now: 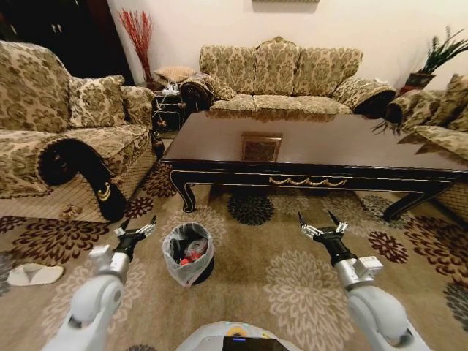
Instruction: Move to the front of the table and place the trash on the table into the trash bin.
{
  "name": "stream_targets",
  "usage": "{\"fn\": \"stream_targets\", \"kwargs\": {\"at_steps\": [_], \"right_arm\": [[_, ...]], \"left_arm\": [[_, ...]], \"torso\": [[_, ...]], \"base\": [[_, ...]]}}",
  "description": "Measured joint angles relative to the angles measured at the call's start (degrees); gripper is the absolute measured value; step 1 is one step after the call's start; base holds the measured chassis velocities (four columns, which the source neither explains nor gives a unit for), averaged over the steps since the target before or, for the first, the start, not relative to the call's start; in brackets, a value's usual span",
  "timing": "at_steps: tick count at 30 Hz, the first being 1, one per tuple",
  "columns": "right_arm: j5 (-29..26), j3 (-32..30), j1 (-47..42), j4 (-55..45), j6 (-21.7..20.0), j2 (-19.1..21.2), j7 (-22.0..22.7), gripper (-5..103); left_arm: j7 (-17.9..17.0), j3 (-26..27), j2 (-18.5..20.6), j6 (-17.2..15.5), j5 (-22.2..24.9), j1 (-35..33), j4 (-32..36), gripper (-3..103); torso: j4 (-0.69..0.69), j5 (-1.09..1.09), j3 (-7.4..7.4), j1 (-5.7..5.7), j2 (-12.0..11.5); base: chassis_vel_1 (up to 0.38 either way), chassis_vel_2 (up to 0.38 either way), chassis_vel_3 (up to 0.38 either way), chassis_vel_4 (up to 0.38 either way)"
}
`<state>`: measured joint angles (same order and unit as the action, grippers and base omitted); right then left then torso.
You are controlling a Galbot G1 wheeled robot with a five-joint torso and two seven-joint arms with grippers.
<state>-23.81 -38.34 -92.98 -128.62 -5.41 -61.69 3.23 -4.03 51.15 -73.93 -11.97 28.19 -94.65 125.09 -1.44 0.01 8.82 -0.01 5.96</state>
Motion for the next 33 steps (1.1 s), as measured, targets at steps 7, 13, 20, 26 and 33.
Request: {"fn": "stream_targets", "kwargs": {"at_steps": [7,13,20,26,33], "right_arm": [[-0.27,0.69,0.55,-1.18,-2.76,-0.04,-0.29,100],[0.98,2.41,1.11,-0.99,-3.06,-0.29,-0.01,100],[2.25,3.36,0.99,-0.80,-2.45,-0.92,0.07,100],[2.84,3.52,0.29,-0.77,-1.75,-1.33,-0.02,100],[3.39,3.69,-0.68,-0.80,-0.85,-1.70,-0.23,100]], "left_arm": [[0.55,1.19,-2.46,1.05,-1.56,-1.51,1.94,100],[0.84,1.76,-2.42,2.53,-1.78,-2.25,1.05,100],[1.10,1.29,-2.41,4.12,-2.80,-2.80,0.00,100],[1.27,0.35,-2.83,5.23,-3.89,-3.12,0.08,100],[1.31,-0.49,-3.83,6.09,-5.21,-3.51,0.32,100]], "torso": [[0.01,0.00,0.01,0.00,0.00],[0.01,-0.01,0.02,0.00,0.01],[0.00,-0.01,0.02,0.00,0.01],[0.01,-0.01,0.02,0.00,0.02],[0.01,-0.02,0.03,0.00,0.02]], "base": [[0.000,0.000,0.000,0.000],[-0.009,-0.007,0.008,0.007],[-0.083,-0.085,0.099,0.097],[-0.198,-0.207,0.220,0.224],[-0.300,-0.291,0.292,0.285]]}}
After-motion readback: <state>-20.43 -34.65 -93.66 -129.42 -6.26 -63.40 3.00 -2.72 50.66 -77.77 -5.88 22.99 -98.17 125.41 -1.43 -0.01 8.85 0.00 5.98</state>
